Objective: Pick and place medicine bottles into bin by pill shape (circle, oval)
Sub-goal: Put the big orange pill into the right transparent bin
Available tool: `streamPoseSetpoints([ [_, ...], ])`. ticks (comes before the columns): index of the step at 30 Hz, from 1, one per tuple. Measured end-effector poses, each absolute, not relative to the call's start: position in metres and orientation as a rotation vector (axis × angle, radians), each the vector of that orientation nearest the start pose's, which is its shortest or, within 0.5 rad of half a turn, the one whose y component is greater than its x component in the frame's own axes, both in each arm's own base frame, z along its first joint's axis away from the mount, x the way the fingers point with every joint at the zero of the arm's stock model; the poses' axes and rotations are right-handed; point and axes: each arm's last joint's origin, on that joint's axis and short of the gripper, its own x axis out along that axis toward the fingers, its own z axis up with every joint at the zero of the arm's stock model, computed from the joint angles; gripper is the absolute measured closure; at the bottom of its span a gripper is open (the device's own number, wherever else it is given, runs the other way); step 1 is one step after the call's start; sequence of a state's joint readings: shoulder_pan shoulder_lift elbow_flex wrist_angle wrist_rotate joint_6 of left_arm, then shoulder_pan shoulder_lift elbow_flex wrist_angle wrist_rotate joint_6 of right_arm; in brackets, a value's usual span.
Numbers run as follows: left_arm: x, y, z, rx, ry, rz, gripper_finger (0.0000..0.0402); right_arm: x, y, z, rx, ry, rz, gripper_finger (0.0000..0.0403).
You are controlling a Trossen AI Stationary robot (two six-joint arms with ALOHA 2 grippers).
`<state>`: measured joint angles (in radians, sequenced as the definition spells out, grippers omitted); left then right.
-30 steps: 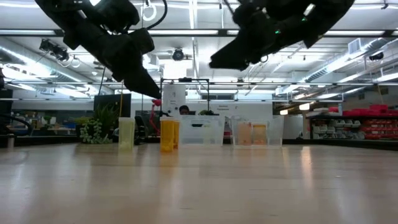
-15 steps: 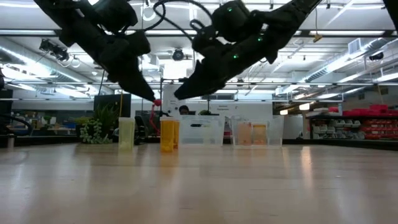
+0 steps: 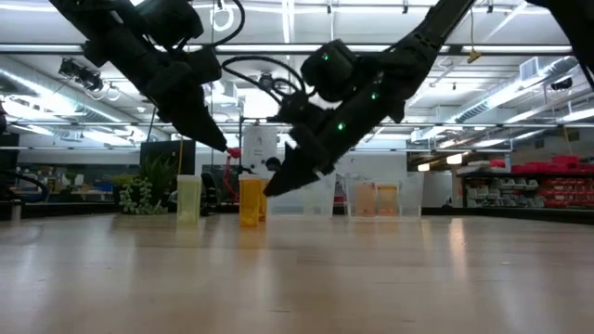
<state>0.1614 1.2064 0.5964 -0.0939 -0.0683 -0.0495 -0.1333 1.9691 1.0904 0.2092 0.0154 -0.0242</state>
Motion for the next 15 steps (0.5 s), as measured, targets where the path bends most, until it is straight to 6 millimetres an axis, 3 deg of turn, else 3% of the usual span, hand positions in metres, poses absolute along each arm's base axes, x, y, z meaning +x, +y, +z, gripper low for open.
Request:
streamPoseSetpoints([
  [5, 0.231, 0.04, 0.197, -0.08, 0.698, 0.242, 0.0171, 0.399, -0.066, 0.126, 0.016, 0.667, -0.191, 0.0161],
  [15, 0.232, 0.041, 0.197, -0.088, 0.685, 0.254, 0.0171, 0.4, -0.076, 0.131, 0.04, 0.604, -0.167, 0.0161],
])
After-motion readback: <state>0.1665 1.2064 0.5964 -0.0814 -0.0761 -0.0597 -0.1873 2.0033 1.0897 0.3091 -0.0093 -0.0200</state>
